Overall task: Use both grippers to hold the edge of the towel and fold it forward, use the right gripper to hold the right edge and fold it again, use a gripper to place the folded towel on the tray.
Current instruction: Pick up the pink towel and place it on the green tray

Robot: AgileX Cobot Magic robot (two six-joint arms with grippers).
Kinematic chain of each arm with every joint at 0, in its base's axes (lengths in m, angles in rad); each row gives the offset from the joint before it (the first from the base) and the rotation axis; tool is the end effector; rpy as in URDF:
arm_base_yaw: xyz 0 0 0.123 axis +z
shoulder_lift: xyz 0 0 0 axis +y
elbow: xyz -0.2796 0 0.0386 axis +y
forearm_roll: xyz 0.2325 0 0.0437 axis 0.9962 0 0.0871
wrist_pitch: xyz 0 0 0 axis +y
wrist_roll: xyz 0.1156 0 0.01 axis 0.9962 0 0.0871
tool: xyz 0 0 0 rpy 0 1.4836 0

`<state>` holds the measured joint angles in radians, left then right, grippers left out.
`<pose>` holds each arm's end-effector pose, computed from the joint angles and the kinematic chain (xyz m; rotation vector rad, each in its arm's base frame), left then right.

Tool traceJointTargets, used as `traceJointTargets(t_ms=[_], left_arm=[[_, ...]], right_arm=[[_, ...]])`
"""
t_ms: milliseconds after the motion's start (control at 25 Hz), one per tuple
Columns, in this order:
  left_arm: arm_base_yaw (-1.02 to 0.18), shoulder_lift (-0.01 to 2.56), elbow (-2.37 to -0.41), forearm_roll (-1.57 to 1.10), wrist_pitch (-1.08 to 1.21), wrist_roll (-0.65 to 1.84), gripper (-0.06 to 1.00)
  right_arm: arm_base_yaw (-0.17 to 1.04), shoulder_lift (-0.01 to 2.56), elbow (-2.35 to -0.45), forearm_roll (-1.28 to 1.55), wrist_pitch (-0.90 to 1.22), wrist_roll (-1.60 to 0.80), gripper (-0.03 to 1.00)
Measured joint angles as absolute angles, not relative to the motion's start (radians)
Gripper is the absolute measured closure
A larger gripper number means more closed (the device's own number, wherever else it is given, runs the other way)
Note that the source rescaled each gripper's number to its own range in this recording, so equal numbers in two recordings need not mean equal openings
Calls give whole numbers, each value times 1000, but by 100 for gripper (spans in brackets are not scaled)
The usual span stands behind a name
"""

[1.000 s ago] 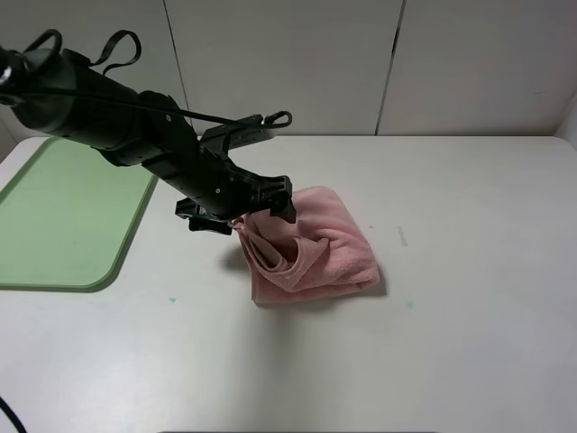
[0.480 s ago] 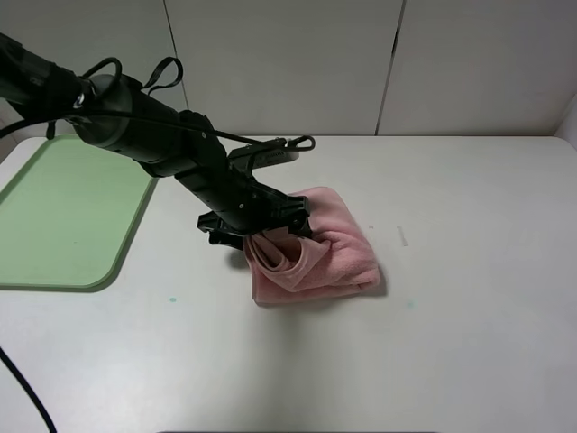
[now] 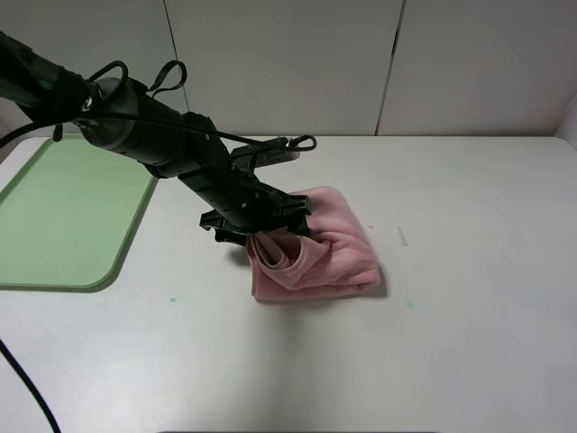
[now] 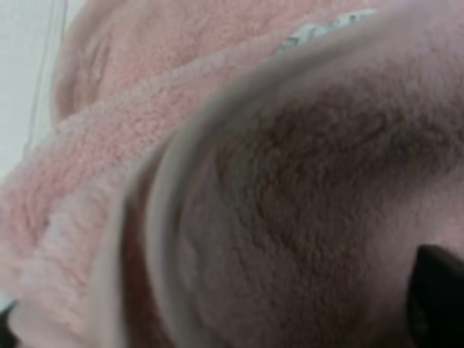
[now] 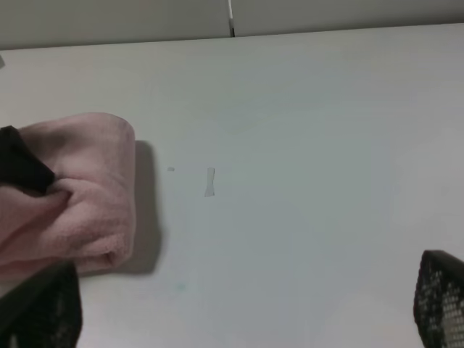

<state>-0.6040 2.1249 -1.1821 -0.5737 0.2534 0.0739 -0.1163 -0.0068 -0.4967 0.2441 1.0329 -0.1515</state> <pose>0.3260 -0.2442 0.0771 0.2103 2.7275 -0.5225 0.0086 0.0233 0.2629 -0.0427 1.9912 0.1181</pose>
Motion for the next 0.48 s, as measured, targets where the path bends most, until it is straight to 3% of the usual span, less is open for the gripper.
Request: traceJointTargets(t_ms=[320, 480], left_arm=[[-604, 2142, -1182, -588, 248, 72, 68], [-607, 2144, -1182, -593, 248, 72, 74]], right_arm=[[-116, -7, -497, 244, 1033, -152, -3], [-116, -7, -497, 245, 1033, -152, -3]])
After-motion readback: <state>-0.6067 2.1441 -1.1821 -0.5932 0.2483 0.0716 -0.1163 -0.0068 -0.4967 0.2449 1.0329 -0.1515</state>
